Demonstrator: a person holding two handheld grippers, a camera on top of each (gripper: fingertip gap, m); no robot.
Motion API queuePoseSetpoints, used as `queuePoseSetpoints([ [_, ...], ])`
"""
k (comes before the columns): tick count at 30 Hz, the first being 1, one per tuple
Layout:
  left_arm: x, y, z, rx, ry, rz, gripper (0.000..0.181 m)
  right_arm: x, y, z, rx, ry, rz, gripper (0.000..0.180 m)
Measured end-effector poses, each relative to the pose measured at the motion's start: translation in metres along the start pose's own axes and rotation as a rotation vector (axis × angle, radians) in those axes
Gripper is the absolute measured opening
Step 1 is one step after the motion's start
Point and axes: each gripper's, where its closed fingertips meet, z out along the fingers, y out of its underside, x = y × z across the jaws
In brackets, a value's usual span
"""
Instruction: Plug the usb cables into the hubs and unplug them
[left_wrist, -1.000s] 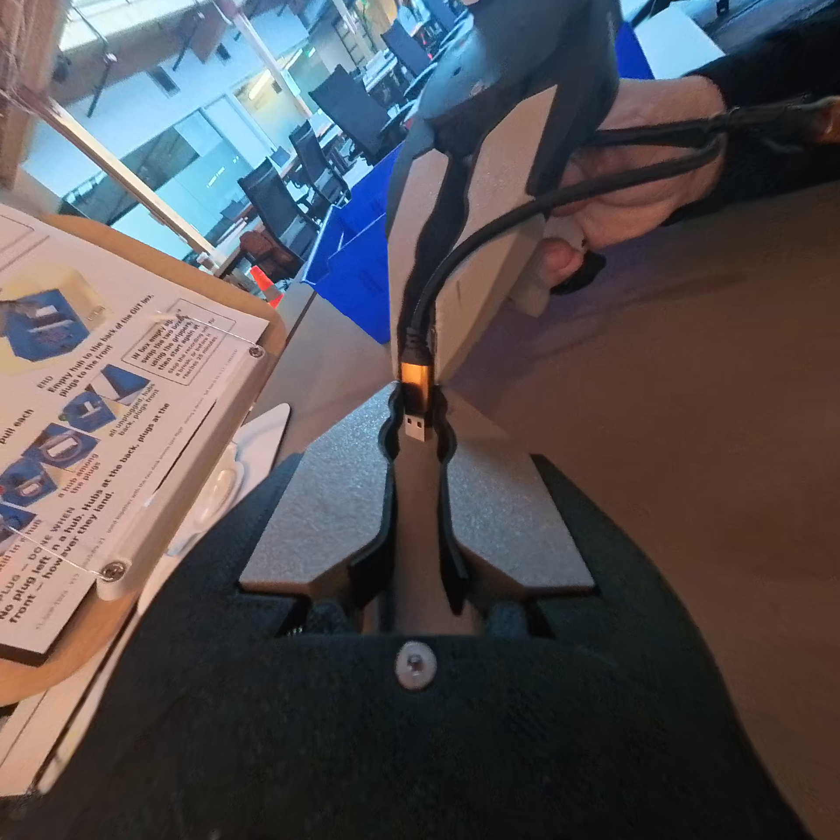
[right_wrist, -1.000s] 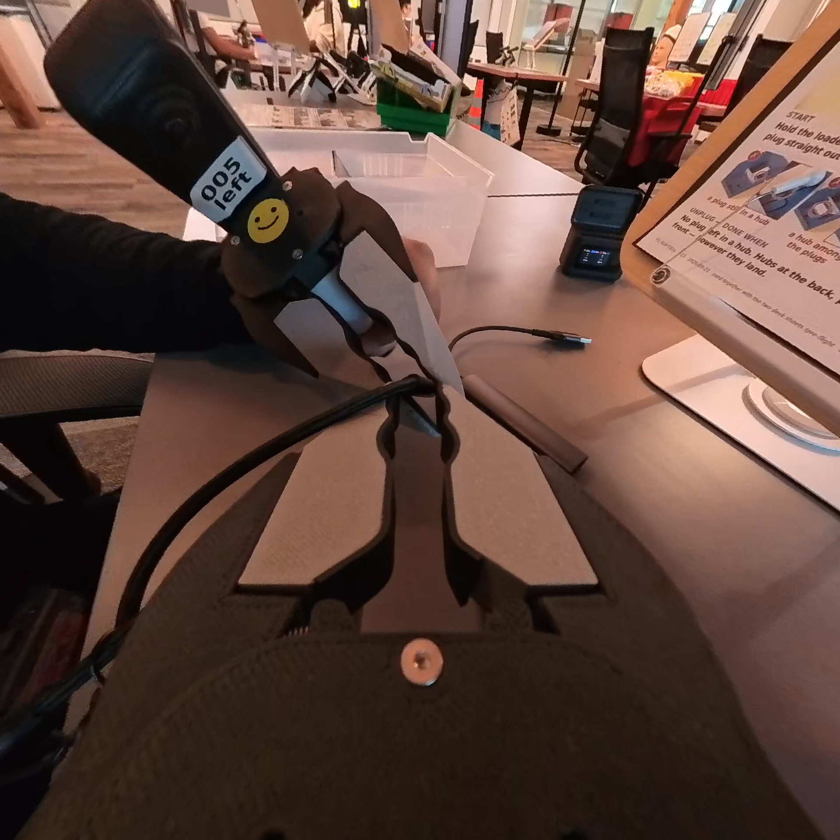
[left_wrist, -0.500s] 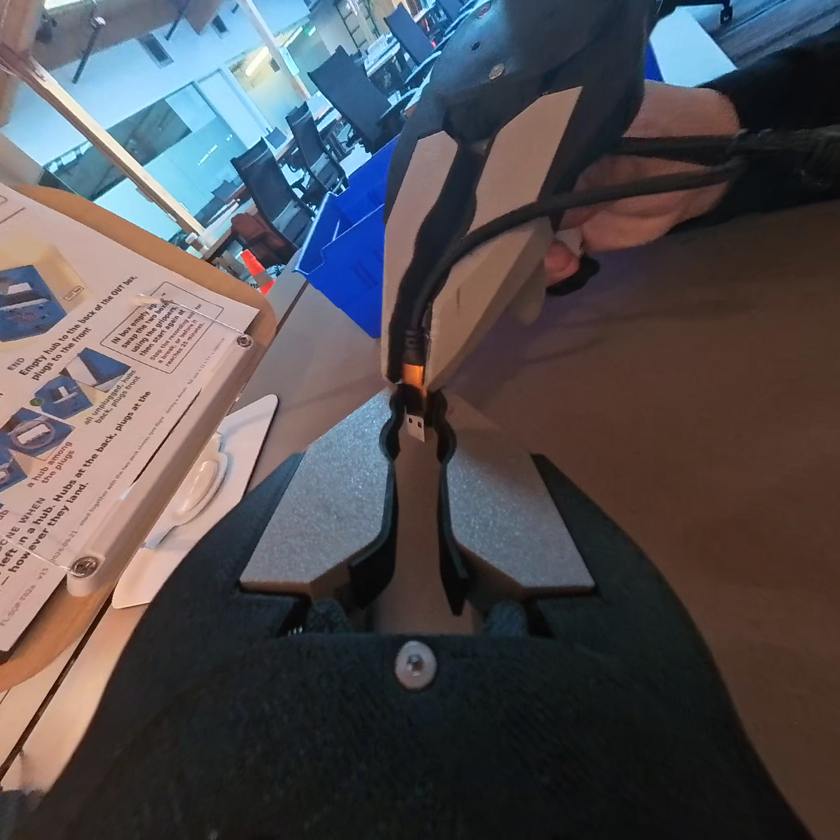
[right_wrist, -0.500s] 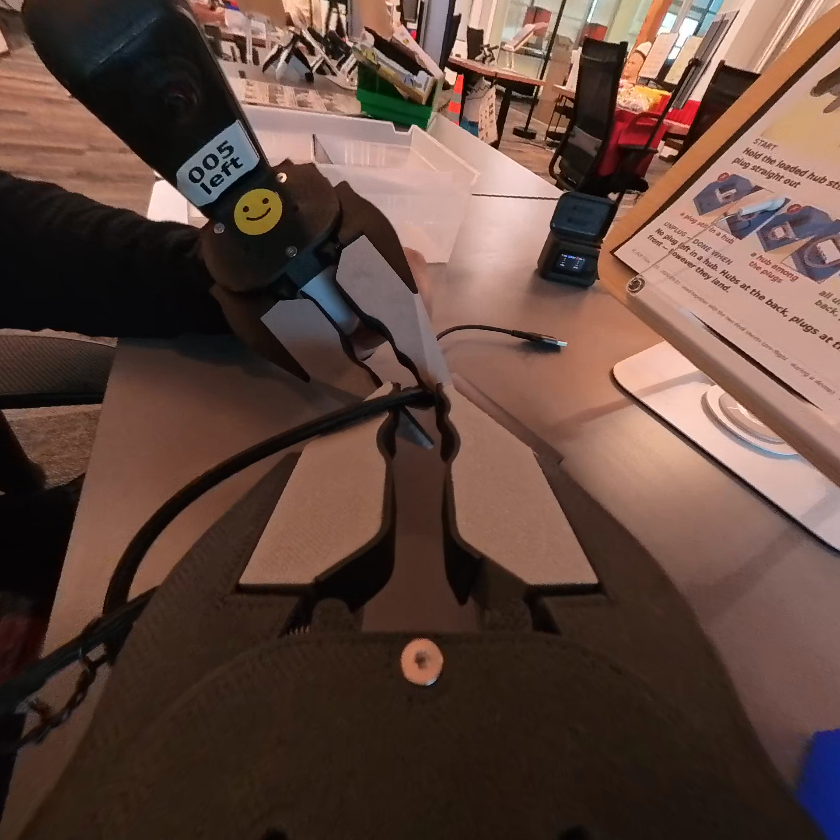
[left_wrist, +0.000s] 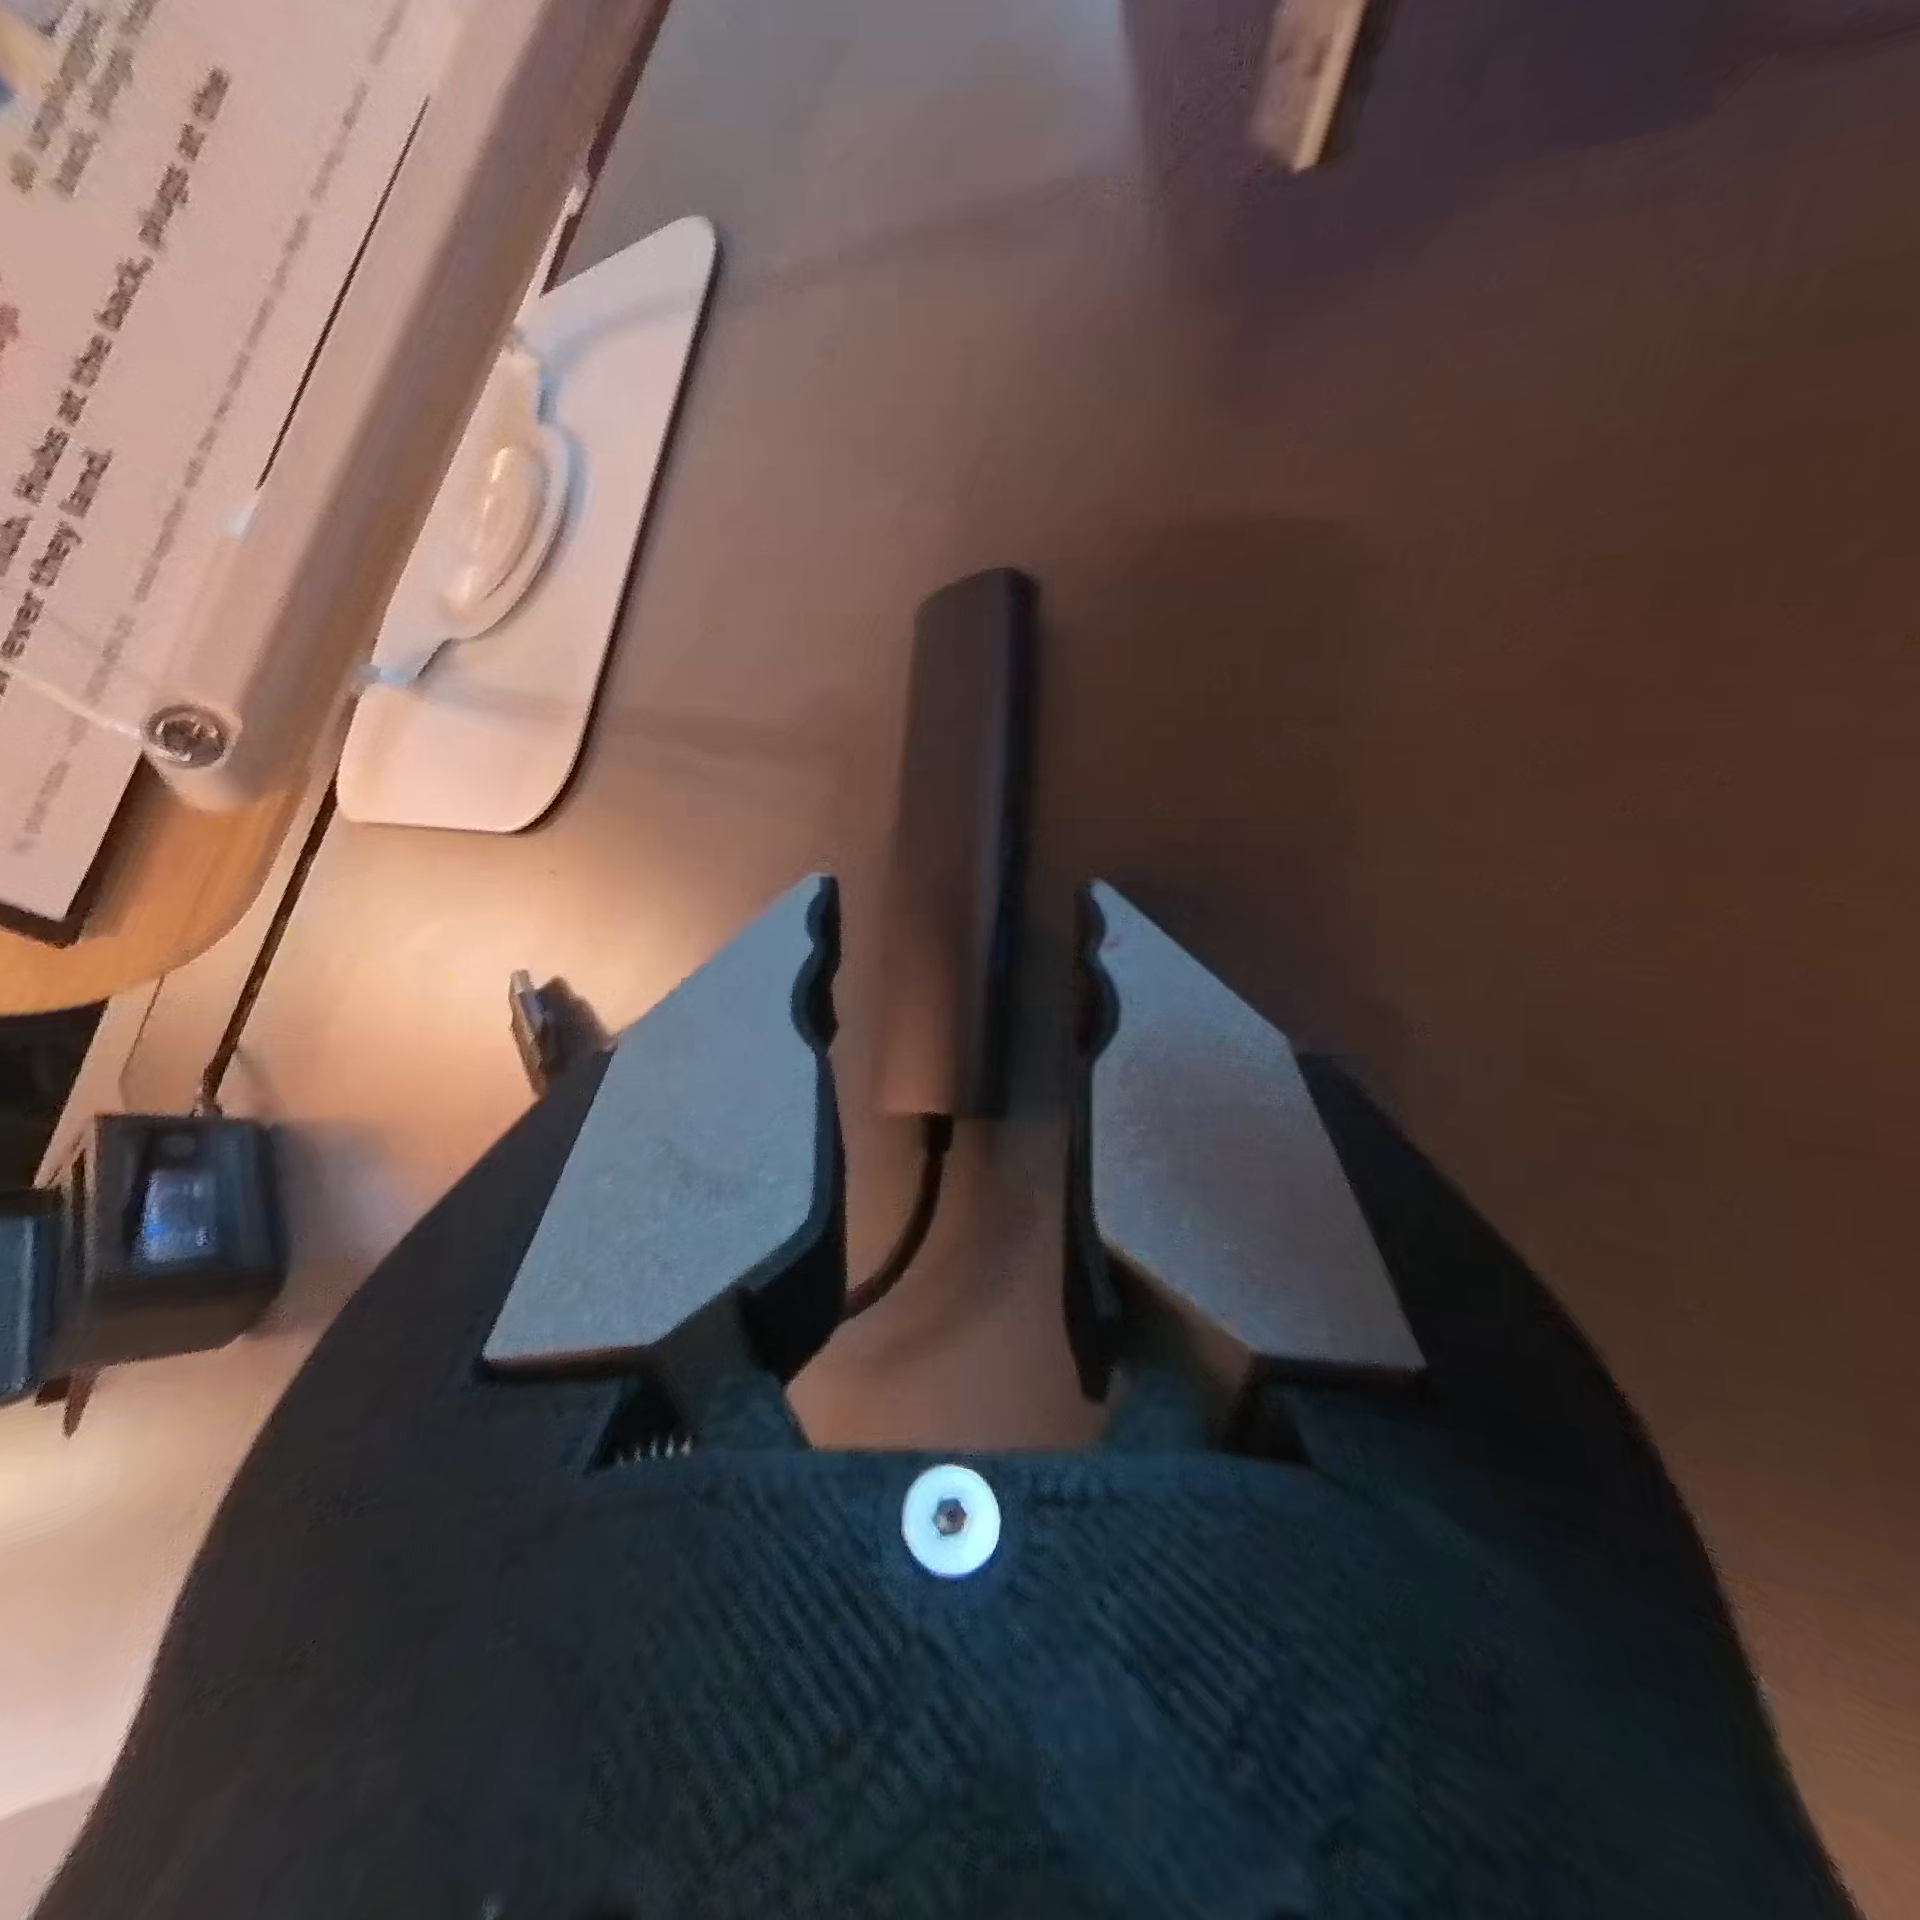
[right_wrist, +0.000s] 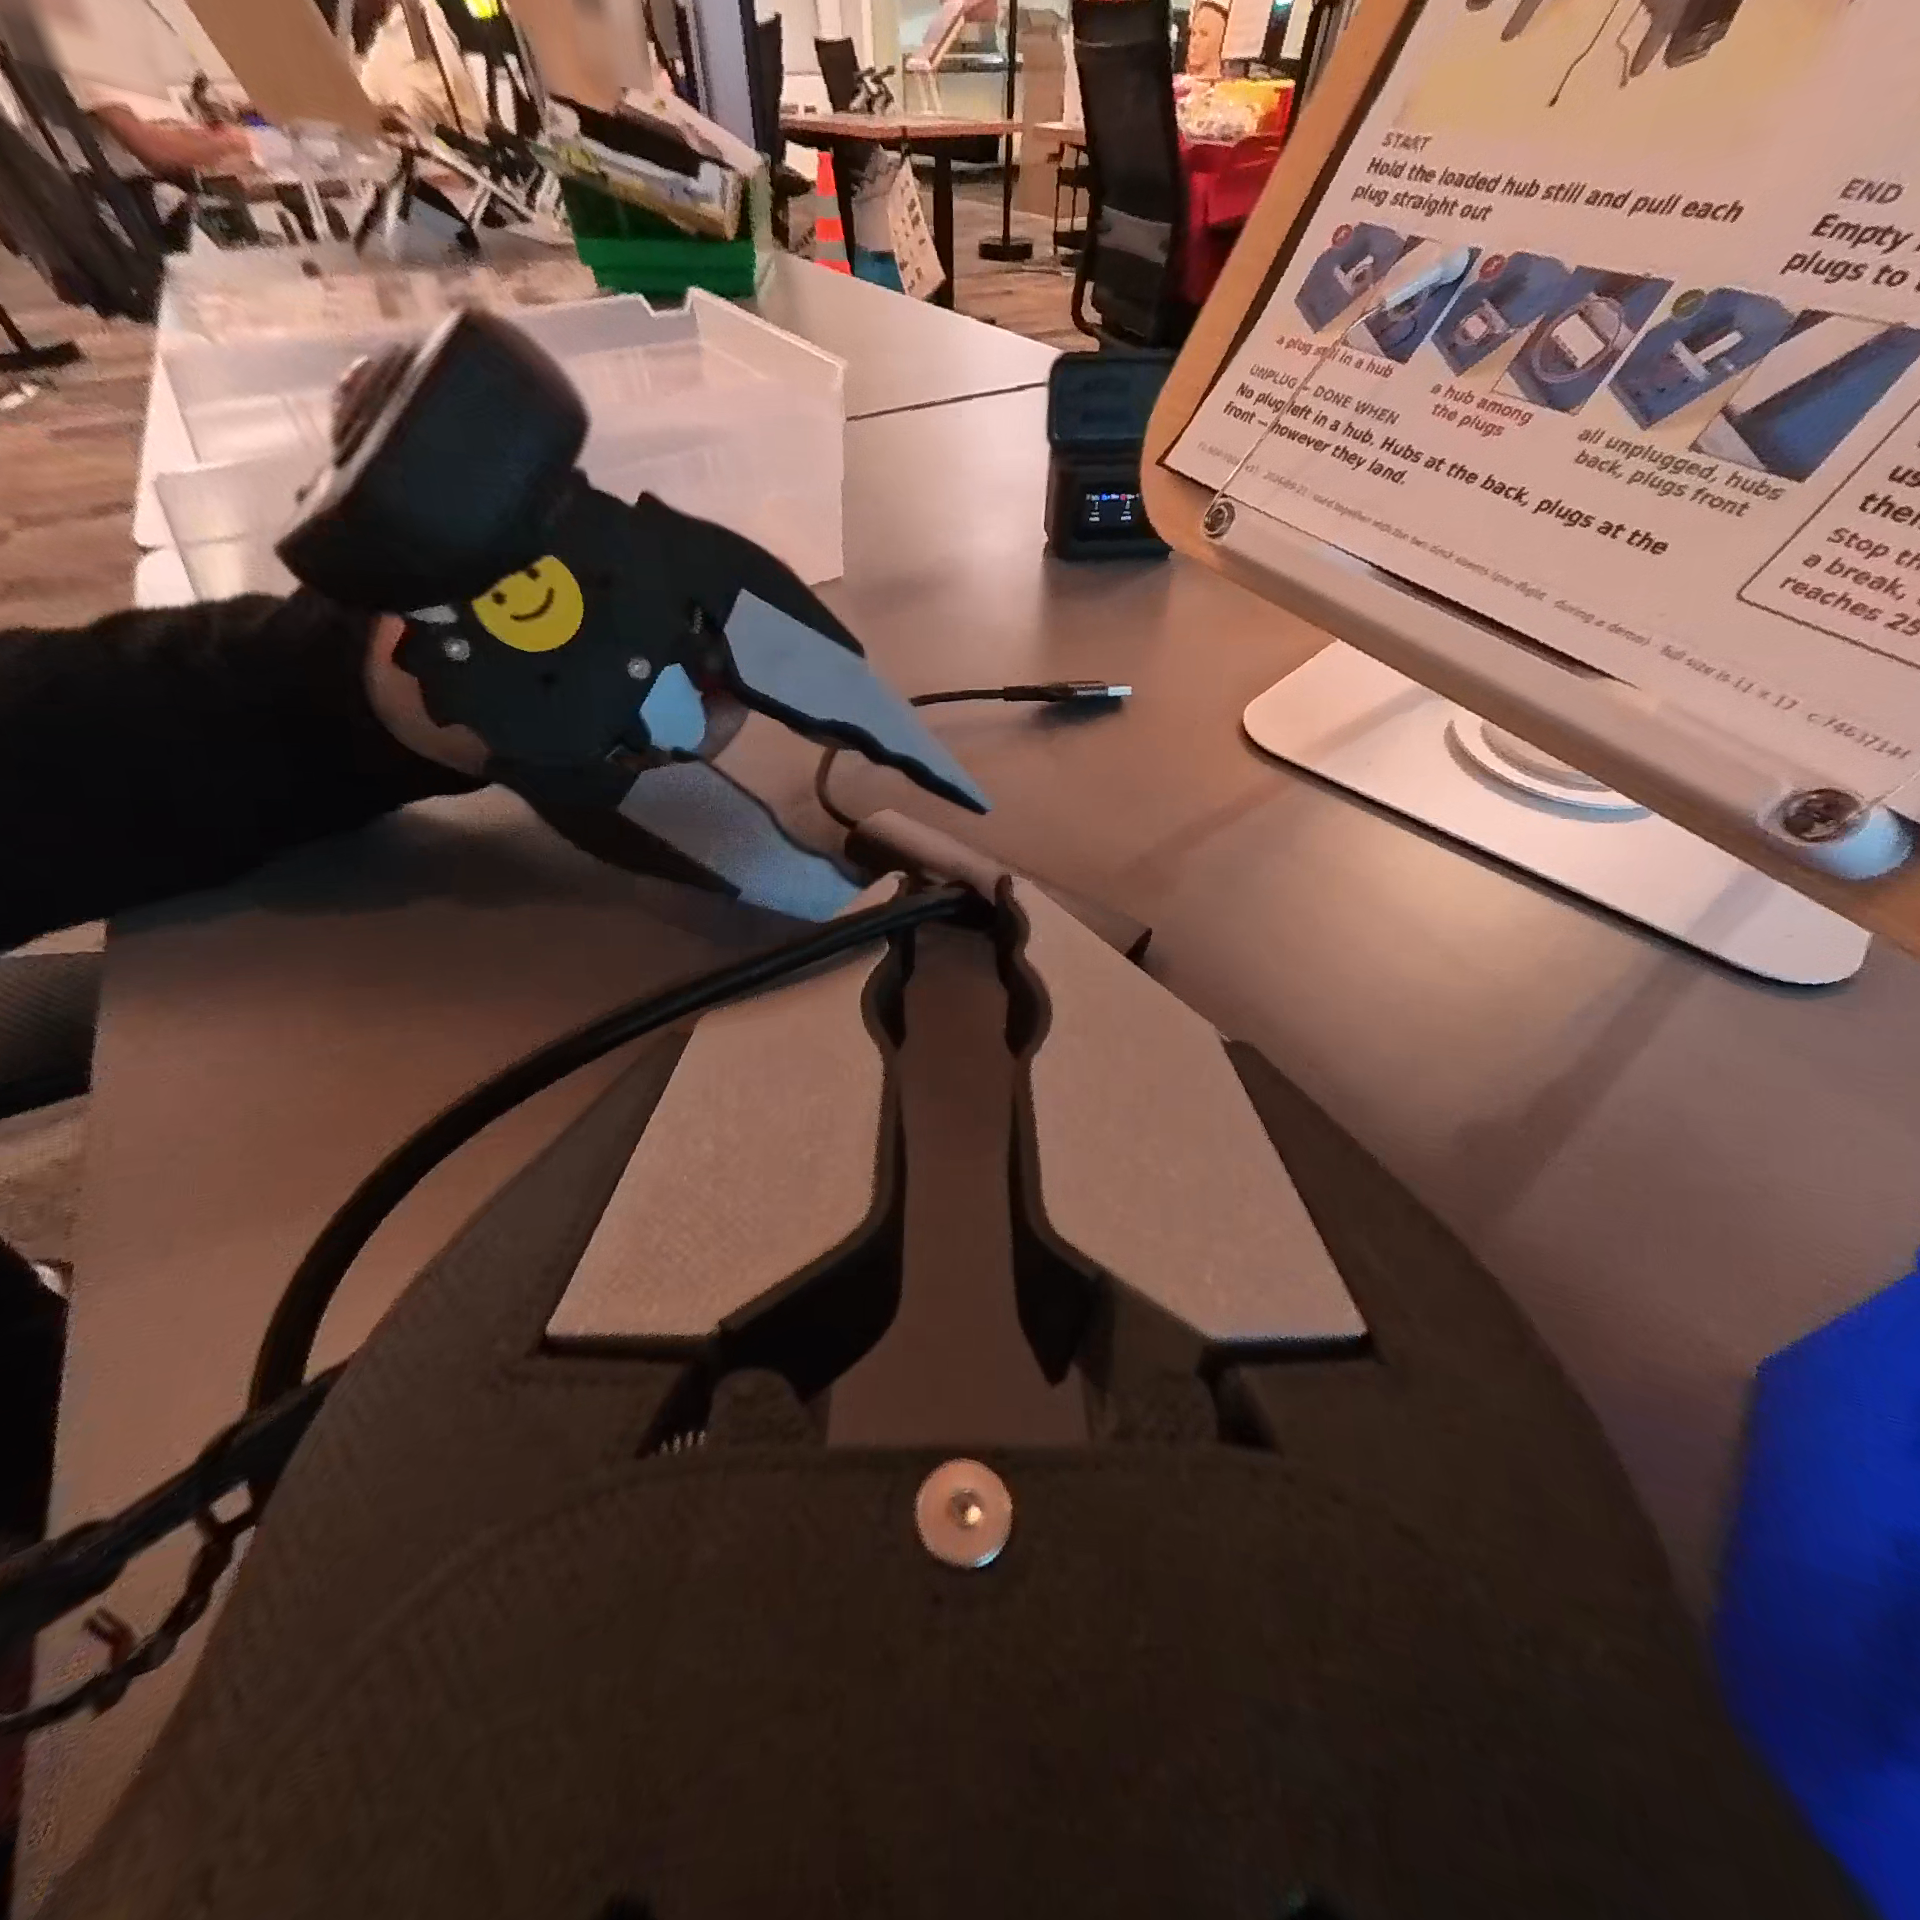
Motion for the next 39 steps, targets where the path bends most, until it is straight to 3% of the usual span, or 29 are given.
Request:
queuePoseSetpoints([
  [5, -0.010, 0.016, 0.001, -0.043, -0.042, 0.009, 0.020, -0.005, 0.002, 0.001, -0.014, -0.014, -0.013, 0.012],
  [10, -0.018, 0.024, -0.001, -0.029, -0.016, -0.055, 0.019, -0.007, 0.003, 0.002, -0.011, -0.060, 0.042, 0.012],
  [16, -0.010, 0.017, -0.020, 0.025, 0.284, -0.305, 0.014, -0.011, 0.006, 0.005, -0.027, -0.076, 0.019, 0.012],
  [20, 0.019, -0.014, -0.064, 0.174, 0.654, -0.509, 0.013, -0.017, 0.006, 0.006, -0.028, -0.109, 0.005, 0.012],
  [22, 0.024, -0.024, -0.076, 0.223, 0.751, -0.565, 0.013, -0.031, 0.003, 0.007, -0.016, -0.185, -0.017, 0.012],
  [26, 0.038, -0.011, -0.061, 0.112, 0.746, -0.532, 0.013, -0.050, 0.007, 0.010, -0.045, -0.236, -0.121, 0.012],
  [28, 0.054, -0.005, -0.053, 0.058, 0.763, -0.486, 0.015, -0.042, 0.012, 0.014, -0.076, -0.174, -0.138, 0.011],
  [39, 0.066, -0.024, -0.045, 0.084, 0.731, -0.491, 0.014, -0.029, 0.045, 0.032, -0.233, -0.132, -0.045, 0.012],
])
